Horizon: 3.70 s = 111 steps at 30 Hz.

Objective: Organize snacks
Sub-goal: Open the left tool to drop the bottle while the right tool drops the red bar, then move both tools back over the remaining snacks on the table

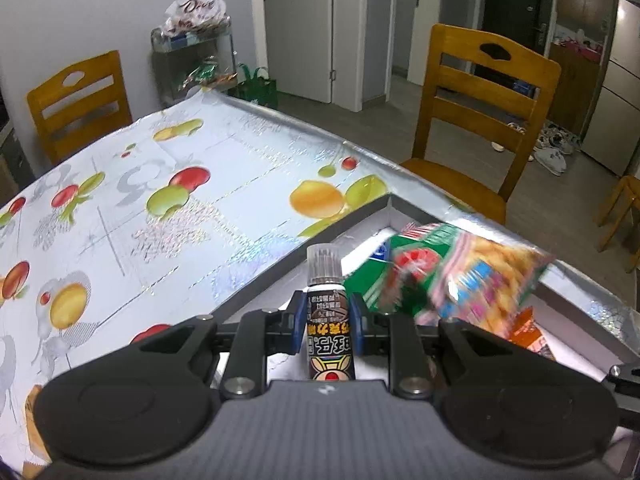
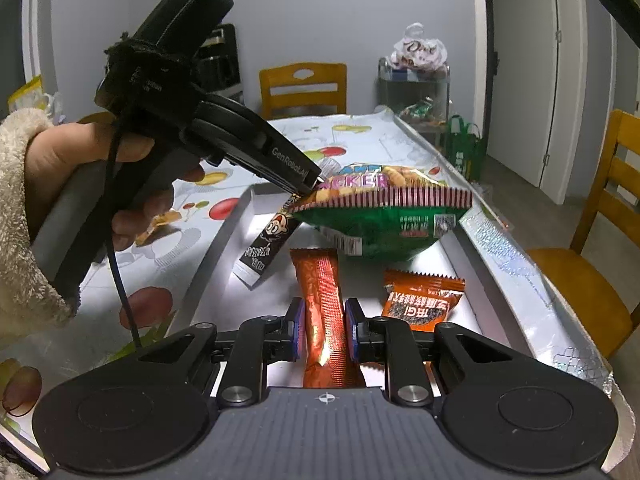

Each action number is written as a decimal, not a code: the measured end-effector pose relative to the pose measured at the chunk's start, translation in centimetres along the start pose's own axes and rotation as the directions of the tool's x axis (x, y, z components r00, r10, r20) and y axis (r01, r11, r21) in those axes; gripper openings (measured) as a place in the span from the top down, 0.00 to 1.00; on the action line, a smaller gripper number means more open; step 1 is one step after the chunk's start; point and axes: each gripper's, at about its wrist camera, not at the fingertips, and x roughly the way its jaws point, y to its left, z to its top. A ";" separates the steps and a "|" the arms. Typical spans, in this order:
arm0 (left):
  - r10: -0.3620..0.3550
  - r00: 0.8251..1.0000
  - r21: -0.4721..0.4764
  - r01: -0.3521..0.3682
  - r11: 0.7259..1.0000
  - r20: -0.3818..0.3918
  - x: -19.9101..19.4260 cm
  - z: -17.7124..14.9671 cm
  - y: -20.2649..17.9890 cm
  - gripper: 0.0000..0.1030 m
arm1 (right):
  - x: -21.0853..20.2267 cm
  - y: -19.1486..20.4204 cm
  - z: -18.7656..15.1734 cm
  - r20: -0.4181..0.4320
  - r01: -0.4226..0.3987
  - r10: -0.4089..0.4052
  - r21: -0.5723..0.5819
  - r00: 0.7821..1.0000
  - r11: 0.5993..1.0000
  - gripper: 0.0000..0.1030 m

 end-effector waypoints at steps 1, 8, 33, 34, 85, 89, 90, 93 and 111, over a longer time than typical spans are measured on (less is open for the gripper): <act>-0.003 1.000 -0.010 0.002 1.000 -0.005 0.2 0.0 0.3 0.81 | 0.2 0.1 0.1 -0.004 -0.003 0.003 -0.003 1.000 1.000 0.78; -0.024 0.999 -0.039 0.023 0.999 -0.034 1.2 -0.4 0.9 0.81 | 0.7 0.6 0.1 -0.031 -0.007 0.007 -0.020 1.000 1.000 0.78; -0.013 1.000 -0.053 0.014 0.998 0.015 -1.7 -1.2 1.9 0.57 | 0.8 0.7 0.7 -0.028 0.073 -0.073 -0.003 0.997 0.997 0.78; -0.012 1.000 -0.052 0.013 0.999 0.019 -1.9 -1.2 1.9 0.57 | 0.9 0.6 0.7 -0.032 0.081 -0.081 0.000 0.996 0.997 0.78; 0.082 0.967 -0.170 -0.041 0.985 0.241 -20.7 -13.8 15.1 0.12 | -0.4 13.8 4.8 0.067 0.015 -0.002 -0.186 0.998 0.982 0.08; 0.122 0.961 -0.179 -0.079 0.981 0.247 -21.6 -14.8 16.9 0.12 | -0.3 14.6 4.9 0.069 0.011 0.002 -0.192 0.998 0.981 0.08; 0.139 0.959 -0.178 -0.097 0.979 0.245 -21.7 -15.1 17.3 0.12 | -0.3 14.8 4.9 0.068 0.010 0.003 -0.194 0.998 0.981 0.08; 0.183 0.953 -0.182 -0.141 0.973 0.240 -21.7 -15.9 18.4 0.12 | -0.2 15.6 4.8 0.067 0.009 0.005 -0.204 0.998 0.979 0.07; 0.235 0.942 -0.281 -0.164 0.946 0.241 -21.3 -19.0 22.5 0.10 | 2.7 20.0 4.9 0.017 -0.065 0.071 -0.237 0.997 0.969 0.06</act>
